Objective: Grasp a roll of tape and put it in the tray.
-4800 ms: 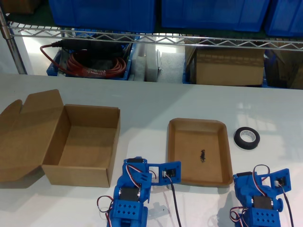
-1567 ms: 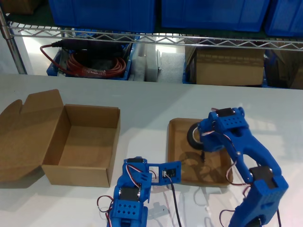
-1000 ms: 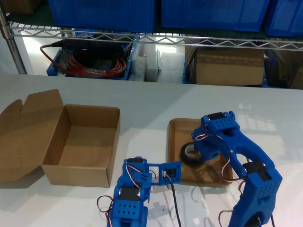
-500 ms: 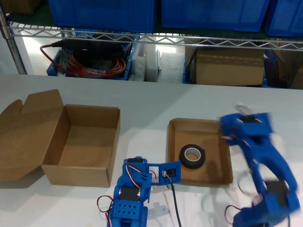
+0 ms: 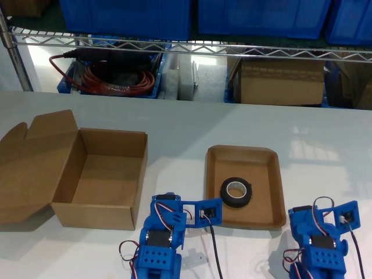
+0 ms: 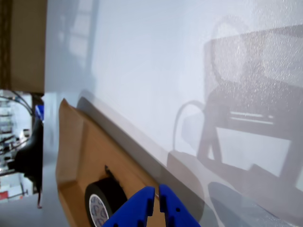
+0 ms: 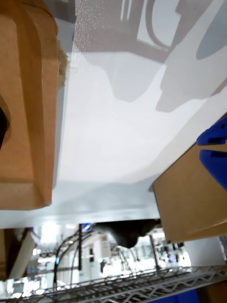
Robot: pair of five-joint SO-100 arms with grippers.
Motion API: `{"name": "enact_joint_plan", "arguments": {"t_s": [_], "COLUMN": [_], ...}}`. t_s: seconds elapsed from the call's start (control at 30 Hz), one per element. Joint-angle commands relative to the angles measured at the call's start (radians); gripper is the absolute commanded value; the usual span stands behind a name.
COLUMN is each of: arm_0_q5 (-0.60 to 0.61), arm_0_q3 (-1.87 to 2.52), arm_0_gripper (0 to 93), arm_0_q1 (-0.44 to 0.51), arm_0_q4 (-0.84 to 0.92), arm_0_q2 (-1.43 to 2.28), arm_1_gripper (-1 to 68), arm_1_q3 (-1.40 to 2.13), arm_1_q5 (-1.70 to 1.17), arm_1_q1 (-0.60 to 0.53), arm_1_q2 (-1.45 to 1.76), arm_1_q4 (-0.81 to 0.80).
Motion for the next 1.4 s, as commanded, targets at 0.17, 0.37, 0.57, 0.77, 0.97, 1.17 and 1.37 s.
{"name": "enact_joint_plan", "arguments": {"t_s": [0.17, 0.37, 0.57, 0.77, 0.97, 1.17, 1.37], "arm_0_q5": [-0.002, -0.002, -0.002, -0.002, -0.002, -0.002, -0.002], "arm_0_q3": [0.032, 0.032, 0.032, 0.032, 0.032, 0.032, 0.032], "arm_0_gripper": [0.2, 0.2, 0.2, 0.2, 0.2, 0.2, 0.2], "arm_0_q1": [-0.014, -0.014, -0.014, -0.014, -0.014, -0.014, -0.014], "arm_0_q4": [-0.014, -0.014, -0.014, -0.014, -0.014, -0.014, -0.014], "arm_0_q2": [0.011, 0.011, 0.011, 0.011, 0.011, 0.011, 0.011], "arm_1_gripper": [0.1, 0.1, 0.1, 0.1, 0.1, 0.1, 0.1], "arm_1_q3": [0.048, 0.060, 0.058, 0.058, 0.057, 0.055, 0.055], "arm_1_q5": [0.009, 0.018, 0.025, 0.025, 0.031, 0.034, 0.035], "arm_1_q1": [0.026, 0.029, 0.031, 0.032, 0.032, 0.032, 0.032], "arm_1_q2": [0.141, 0.198, 0.198, 0.198, 0.198, 0.198, 0.198], "arm_1_q4": [0.054, 0.095, 0.097, 0.098, 0.103, 0.106, 0.106]}}
